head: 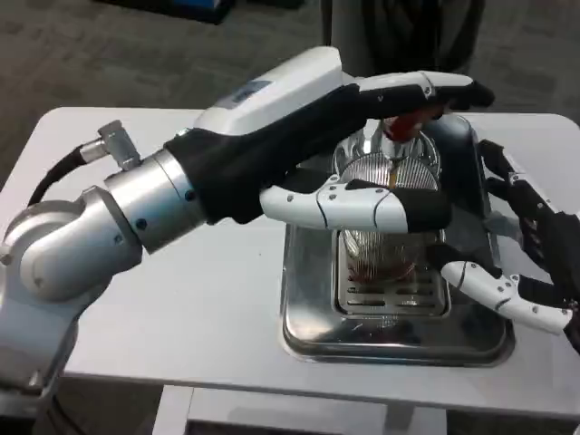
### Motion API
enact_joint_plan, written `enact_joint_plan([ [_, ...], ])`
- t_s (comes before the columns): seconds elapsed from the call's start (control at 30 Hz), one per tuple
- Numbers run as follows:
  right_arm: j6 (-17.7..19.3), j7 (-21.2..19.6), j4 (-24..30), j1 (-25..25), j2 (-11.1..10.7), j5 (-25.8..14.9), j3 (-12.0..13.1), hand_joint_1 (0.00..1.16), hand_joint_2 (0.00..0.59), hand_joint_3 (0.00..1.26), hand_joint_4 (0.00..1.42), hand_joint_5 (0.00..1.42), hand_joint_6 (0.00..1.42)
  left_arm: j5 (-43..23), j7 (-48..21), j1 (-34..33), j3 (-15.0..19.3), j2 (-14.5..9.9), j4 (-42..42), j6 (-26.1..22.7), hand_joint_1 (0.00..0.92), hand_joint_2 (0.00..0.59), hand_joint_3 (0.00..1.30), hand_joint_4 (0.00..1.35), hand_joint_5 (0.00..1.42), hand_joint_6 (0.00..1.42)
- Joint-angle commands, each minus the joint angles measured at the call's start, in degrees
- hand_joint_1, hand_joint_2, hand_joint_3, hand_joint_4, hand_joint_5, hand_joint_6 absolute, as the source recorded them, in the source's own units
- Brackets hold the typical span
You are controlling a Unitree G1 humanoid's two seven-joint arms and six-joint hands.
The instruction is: Grasp the cup under the faucet to collect the drink, then remove the cup.
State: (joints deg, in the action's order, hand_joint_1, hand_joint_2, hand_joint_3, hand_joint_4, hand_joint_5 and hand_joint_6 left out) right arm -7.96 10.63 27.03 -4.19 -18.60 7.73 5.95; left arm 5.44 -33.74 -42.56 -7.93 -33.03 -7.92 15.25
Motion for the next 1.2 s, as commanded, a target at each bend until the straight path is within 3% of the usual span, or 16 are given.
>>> enact_joint_plan([
  [0.03,0.19,-0.75,-0.78,-0.49,0.63,0.42,-0.73,0.64,0.239,0.03,0.00,0.04,0.18,1.52,-3.44,2.88,-2.06,-1.69,0.67,0.01,0.000,0.075,0.21,0.15,0.22,0.21],
  [1.2,-0.38,-2.02,-4.84,-5.83,2.14,1.34,-4.28,0.63,0.244,0.06,0.01,0.05,0.18,1.13,-3.34,4.22,-0.82,-2.84,1.61,1.33,0.000,0.079,0.22,0.15,0.22,0.21],
])
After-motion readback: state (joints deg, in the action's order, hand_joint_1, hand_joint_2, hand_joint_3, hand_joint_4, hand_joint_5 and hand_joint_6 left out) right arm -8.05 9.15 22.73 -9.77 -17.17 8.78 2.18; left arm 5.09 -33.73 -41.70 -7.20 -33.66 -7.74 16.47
